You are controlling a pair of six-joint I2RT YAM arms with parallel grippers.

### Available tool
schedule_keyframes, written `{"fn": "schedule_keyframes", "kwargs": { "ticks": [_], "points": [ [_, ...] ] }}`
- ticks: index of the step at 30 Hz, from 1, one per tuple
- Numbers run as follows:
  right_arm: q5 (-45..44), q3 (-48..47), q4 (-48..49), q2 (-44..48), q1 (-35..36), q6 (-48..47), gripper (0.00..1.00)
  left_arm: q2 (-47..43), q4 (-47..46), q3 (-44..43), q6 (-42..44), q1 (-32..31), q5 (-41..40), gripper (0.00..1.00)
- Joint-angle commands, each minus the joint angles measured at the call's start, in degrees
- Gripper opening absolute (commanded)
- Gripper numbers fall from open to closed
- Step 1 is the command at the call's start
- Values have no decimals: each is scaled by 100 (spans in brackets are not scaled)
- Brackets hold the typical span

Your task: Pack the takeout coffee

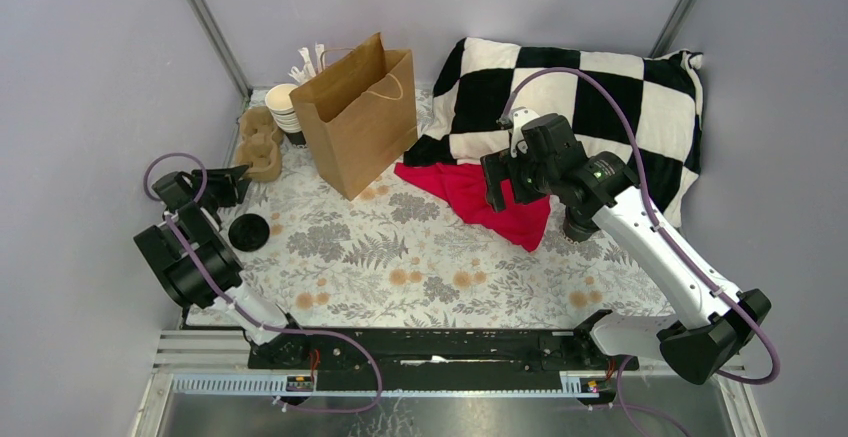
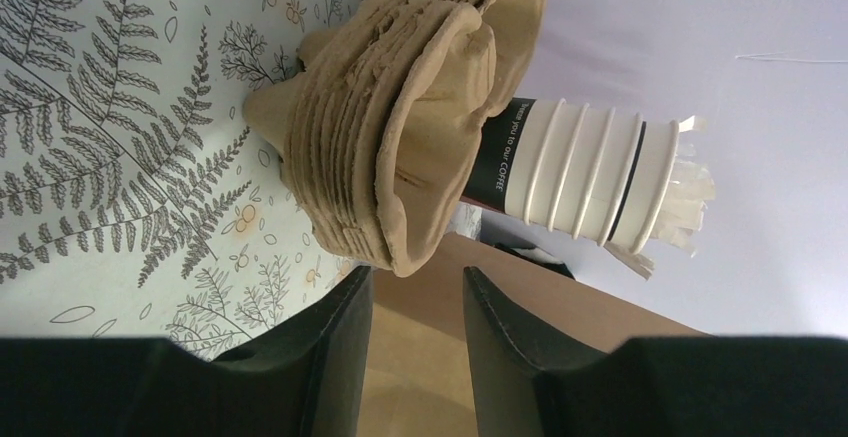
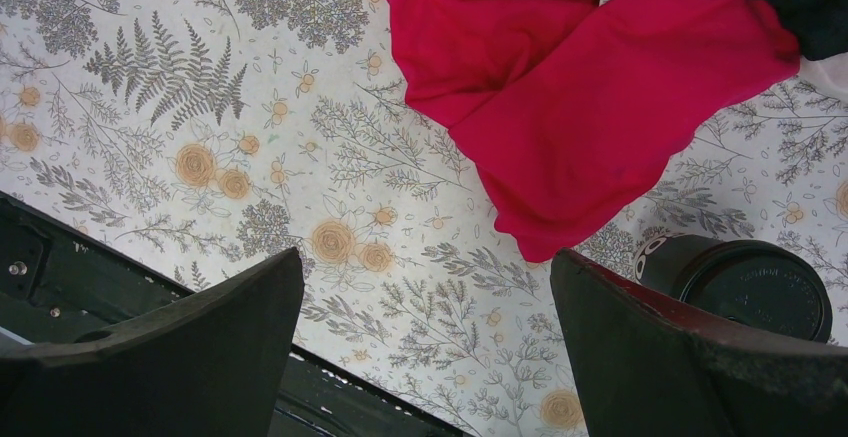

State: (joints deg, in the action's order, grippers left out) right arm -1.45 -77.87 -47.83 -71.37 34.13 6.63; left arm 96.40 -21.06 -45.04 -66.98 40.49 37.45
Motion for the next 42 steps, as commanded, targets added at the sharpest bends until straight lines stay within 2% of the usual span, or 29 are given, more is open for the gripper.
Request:
{"fn": "schedule_keyframes", "kwargs": {
  "ticks": [1, 8, 19, 31, 36, 42],
  "points": [
    [-1, -80, 88, -25, 42, -71, 100, 132, -455, -304, 260, 65, -32, 41],
    [53, -79, 82, -41, 47, -48, 100, 334, -501, -426, 314, 45, -89, 36],
    [92, -128, 64, -95, 45, -44, 100, 527, -747, -477, 111, 5, -224, 34],
    [101, -149, 57, -131, 44, -48, 100, 708, -696, -664, 69, -42, -308, 28],
    [108, -172, 50, -153, 48, -39, 100, 821, -725, -633, -54, -203, -418, 22],
    [29, -185, 33, -133, 46, -48, 100, 779, -506, -473, -293, -272, -776, 27]
  ]
}}
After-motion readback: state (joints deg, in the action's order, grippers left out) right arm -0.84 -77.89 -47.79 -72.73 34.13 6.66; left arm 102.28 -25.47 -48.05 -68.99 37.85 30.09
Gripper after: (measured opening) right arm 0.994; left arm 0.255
